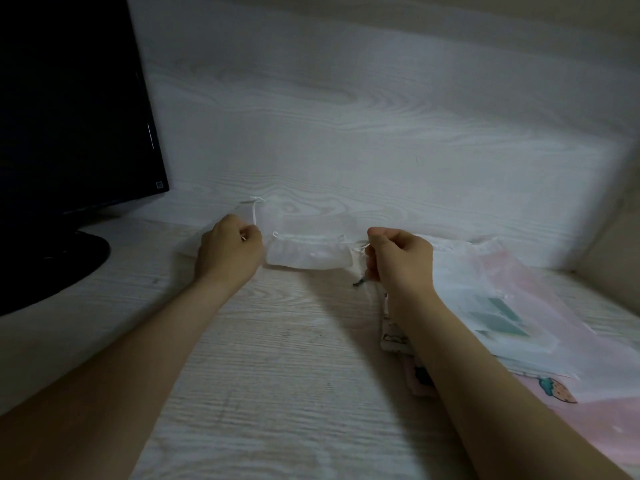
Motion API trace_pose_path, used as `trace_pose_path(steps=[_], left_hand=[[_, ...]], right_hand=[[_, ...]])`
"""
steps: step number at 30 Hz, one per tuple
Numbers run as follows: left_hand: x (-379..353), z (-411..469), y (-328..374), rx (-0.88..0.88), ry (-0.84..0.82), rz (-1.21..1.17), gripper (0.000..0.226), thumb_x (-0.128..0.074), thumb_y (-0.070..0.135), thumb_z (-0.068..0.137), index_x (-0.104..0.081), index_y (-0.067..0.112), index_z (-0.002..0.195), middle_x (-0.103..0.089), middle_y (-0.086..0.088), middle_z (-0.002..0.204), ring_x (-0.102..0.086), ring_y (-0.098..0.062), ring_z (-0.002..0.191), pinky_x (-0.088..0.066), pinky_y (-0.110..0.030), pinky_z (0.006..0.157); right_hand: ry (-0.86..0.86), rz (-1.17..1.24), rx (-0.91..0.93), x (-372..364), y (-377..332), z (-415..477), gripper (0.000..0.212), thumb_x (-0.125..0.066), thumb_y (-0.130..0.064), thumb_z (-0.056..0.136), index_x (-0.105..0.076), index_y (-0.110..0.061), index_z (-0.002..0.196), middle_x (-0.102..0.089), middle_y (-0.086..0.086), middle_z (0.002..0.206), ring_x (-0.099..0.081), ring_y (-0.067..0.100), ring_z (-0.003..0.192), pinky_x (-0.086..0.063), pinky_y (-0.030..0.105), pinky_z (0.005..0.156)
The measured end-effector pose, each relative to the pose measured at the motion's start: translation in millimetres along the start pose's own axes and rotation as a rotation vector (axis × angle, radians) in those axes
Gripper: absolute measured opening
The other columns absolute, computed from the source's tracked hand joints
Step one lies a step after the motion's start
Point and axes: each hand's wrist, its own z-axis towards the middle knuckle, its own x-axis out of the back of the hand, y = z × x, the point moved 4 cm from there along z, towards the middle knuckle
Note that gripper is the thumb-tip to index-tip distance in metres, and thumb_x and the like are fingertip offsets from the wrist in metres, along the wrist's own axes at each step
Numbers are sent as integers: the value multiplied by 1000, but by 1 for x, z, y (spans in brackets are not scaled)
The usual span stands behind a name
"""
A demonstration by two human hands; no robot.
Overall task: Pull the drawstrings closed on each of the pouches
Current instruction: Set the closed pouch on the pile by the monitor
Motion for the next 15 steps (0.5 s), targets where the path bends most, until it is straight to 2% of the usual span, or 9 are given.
trace_pose_path(steps=[3,6,8,11,13,15], left_hand=[[0,0,-5,-8,7,-88,29,-62,29,100,-75,12,81,-75,-2,75,-71,-25,79,-58,-38,79],[-2,0,-12,74,-5,-269,28,-69,23,100,-78,12,77,-74,-1,67,-69,-20,65,-62,-36,71],[-4,2,-16,147,-12,-391,21,-63,9,101,-81,11,88,-75,-4,70,-66,-18,63,-60,-32,70],[-7,6,-19,205,9,-501,27,-53,-5,102,-77,4,108,-74,-10,81,-68,-18,66,-60,-33,73],[-6,6,-20,241,64,-553,25,-57,-8,101,-76,7,108,-74,-11,89,-73,-21,69,-63,-34,72],[-4,7,-23,273,121,-612,24,-65,-10,96,-75,11,97,-76,-12,92,-77,-24,68,-65,-38,69]], right_hand=[[39,61,16,4,-2,1,13,-63,-11,98,-75,-7,95,-69,7,74,-63,17,60,-53,26,58],[60,48,24,6,-1,3,22,-54,-5,101,-75,-8,106,-73,8,85,-67,15,64,-54,22,62],[87,39,25,7,1,4,23,-52,-2,100,-73,-5,109,-75,11,88,-70,14,64,-56,22,63],[119,50,5,9,5,5,16,-57,-2,99,-71,0,108,-76,18,87,-77,23,67,-62,29,64],[142,50,-6,11,5,6,15,-58,-3,100,-70,3,108,-76,20,83,-77,28,65,-64,35,64],[170,18,-2,13,2,5,15,-55,-5,102,-69,1,107,-75,19,79,-76,28,61,-64,37,60]])
